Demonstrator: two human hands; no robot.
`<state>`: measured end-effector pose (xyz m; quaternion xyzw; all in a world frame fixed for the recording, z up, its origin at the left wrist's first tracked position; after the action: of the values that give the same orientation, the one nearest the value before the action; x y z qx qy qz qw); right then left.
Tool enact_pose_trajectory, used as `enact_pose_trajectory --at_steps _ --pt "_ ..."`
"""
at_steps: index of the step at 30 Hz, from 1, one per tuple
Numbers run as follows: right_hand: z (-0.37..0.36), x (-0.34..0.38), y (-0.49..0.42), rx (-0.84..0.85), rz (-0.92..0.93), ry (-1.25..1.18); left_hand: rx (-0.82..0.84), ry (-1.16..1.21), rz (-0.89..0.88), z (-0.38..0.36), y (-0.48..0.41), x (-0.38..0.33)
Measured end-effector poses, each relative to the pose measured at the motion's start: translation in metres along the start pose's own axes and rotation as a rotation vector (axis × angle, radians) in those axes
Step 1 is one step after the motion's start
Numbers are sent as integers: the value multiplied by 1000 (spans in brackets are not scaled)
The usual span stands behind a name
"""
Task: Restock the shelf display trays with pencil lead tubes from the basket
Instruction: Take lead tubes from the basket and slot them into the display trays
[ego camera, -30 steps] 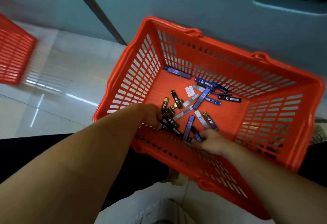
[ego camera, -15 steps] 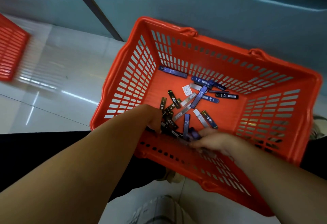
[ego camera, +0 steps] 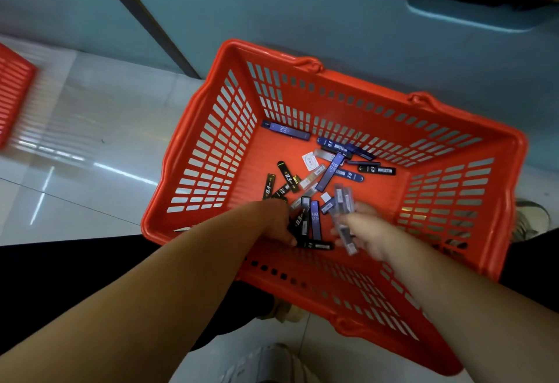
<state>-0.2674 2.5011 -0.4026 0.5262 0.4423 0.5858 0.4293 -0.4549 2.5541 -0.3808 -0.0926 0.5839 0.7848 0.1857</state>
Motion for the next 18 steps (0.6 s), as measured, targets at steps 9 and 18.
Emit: enact_pose_trajectory --at_steps 9,18 --pt "16 1 -3 -126 2 125 -184 -320 14 9 -23 -19" --pt "-9 -23 -11 -88 102 454 -452 279 113 49 9 29"
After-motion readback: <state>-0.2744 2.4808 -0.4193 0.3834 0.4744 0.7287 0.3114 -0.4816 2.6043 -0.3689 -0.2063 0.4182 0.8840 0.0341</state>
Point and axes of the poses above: each hand's wrist, its own y-axis away from the middle knuckle, its own z-axis out of the back of the hand, x = y × z, the point moved 6 cm from there along -y, towards the middle knuckle, and after that the axes turned 6 degrees about -z, right-handed, at the moved point
